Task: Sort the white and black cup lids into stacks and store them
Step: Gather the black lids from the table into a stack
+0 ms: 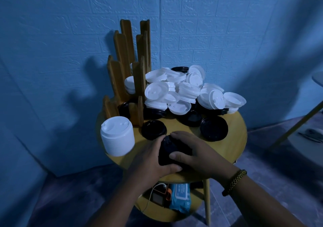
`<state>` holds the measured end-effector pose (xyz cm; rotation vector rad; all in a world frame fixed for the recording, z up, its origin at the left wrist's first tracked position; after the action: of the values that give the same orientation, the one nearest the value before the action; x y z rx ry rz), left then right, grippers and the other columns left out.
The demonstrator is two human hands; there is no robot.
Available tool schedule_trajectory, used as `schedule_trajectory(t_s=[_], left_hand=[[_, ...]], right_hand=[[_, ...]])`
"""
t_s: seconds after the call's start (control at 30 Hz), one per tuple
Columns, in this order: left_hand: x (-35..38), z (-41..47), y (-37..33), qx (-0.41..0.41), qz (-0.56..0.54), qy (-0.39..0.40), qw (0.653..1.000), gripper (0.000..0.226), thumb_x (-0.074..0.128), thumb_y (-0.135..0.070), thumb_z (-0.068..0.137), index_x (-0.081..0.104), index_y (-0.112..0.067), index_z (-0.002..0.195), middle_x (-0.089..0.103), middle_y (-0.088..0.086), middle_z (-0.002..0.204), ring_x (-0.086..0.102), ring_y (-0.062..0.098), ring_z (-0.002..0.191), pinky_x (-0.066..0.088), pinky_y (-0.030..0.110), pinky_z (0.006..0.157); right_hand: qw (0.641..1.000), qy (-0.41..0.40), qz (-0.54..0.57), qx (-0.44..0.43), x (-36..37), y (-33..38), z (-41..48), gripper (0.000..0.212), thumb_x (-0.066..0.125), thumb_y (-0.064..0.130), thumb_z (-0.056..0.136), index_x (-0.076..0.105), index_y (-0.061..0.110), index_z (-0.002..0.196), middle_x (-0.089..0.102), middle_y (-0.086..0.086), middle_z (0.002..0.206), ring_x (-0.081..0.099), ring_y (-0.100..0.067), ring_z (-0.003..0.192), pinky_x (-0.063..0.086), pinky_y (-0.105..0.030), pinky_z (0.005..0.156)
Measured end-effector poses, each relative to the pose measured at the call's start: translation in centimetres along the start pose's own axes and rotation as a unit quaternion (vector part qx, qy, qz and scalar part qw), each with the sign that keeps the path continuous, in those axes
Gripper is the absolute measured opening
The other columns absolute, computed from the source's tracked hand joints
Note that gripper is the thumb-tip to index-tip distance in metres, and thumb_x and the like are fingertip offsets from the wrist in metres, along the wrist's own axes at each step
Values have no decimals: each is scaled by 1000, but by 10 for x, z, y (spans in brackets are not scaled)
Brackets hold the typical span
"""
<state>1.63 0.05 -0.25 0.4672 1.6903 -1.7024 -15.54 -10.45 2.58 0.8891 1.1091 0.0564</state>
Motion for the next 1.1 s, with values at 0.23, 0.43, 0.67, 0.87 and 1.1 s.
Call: schedule_trajectory(t_s=[0.23,0.43,0.67,0.87,1.1], left_hand=[[-1,-1,2,5,-6,37,999,98,46,-96,70,7,-59,152,31,-23,157,36,3,138,43,35,107],[2,7,4,-19,-14,30,999,92,54,-92,68,21,-58,148,41,-18,149,43,10,134,46,43,107],[4,10,-2,-16,-9,16,1000,101,51,-95,66,25,-50,153,43,-19,148,43,9,134,44,43,108],[2,6,-4,-15,-11,17,1000,105,47,-99,63,23,-51,153,39,-28,139,41,4,133,42,39,109],[1,4,-8,-15,2,11,1000,95,53,-86,72,20,-51,154,37,-28,137,40,6,135,41,36,108]], right_hand=[[996,-17,-81,-24,5,-3,-8,84,17,84,86,28,36,155,26,17,159,20,-1,144,25,-34,117],[964,-201,-160,75,-16,-30,-17,60,27,64,94,62,31,130,45,8,146,33,-13,138,34,-44,111],[940,-90,-297,144,-23,-41,-19,39,33,47,104,55,36,135,41,17,150,27,-11,141,19,-36,112],[958,-274,-68,52,-32,-35,-19,21,69,13,90,68,28,104,65,15,109,58,-9,103,48,-28,86],[840,-337,420,71,-37,-18,-7,24,59,4,97,60,19,116,64,-5,98,63,-19,92,55,-36,76]])
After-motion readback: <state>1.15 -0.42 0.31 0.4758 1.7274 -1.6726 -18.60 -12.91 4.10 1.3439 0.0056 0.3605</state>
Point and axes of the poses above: each hand's wrist, its own z-axis towards the middle knuckle, its own x-axis out of the palm, y = z × x, the point moved 1 cm from there along z, towards the middle knuckle
